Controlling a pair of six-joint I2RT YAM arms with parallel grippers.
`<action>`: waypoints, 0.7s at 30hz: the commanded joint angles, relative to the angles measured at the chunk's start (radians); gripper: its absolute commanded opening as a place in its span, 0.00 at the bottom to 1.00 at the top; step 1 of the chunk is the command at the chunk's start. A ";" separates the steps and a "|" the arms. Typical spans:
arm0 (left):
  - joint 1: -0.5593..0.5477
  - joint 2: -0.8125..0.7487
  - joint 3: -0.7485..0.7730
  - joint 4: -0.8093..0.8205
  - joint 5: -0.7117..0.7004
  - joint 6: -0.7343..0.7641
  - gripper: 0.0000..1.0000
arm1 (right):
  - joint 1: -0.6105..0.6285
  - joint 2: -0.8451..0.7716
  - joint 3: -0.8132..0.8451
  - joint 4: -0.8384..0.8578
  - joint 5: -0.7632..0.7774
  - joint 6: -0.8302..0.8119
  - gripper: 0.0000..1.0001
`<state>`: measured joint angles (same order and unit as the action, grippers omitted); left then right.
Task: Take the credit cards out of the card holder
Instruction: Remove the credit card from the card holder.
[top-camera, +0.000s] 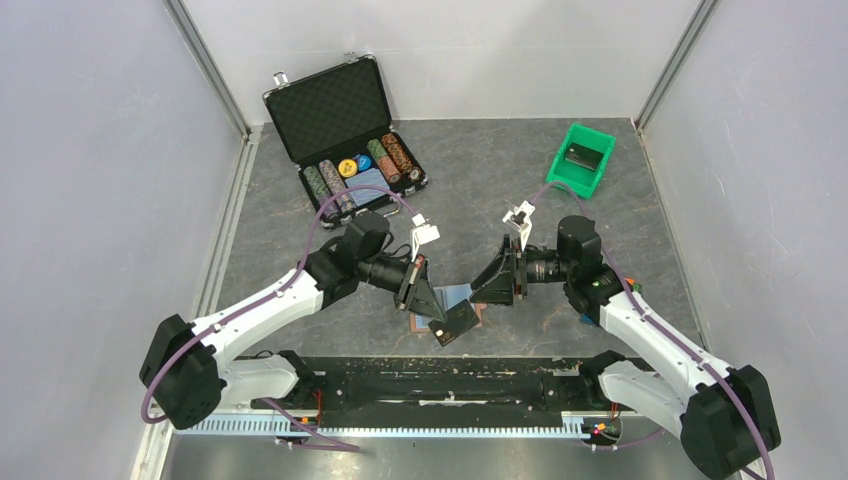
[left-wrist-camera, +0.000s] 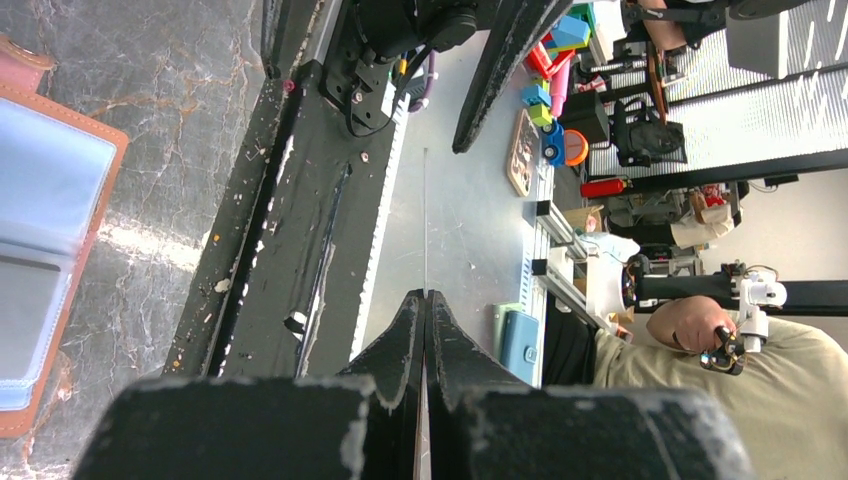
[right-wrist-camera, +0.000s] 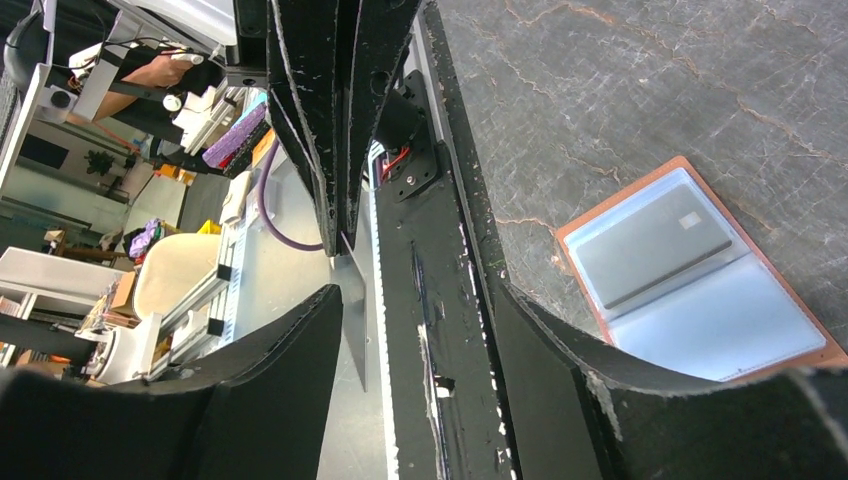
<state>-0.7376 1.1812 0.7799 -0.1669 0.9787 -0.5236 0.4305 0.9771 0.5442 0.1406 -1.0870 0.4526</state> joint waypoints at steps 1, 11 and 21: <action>0.006 -0.015 0.029 -0.005 0.020 0.054 0.02 | 0.007 -0.016 0.043 0.018 -0.022 -0.004 0.61; 0.006 -0.010 0.033 0.026 0.026 0.030 0.02 | 0.024 -0.027 -0.002 0.056 -0.047 0.003 0.56; 0.006 0.002 0.039 0.036 0.028 0.022 0.02 | 0.054 -0.044 -0.051 0.110 -0.053 0.040 0.38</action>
<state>-0.7361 1.1831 0.7807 -0.1684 0.9791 -0.5140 0.4782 0.9516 0.5053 0.2024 -1.1175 0.4828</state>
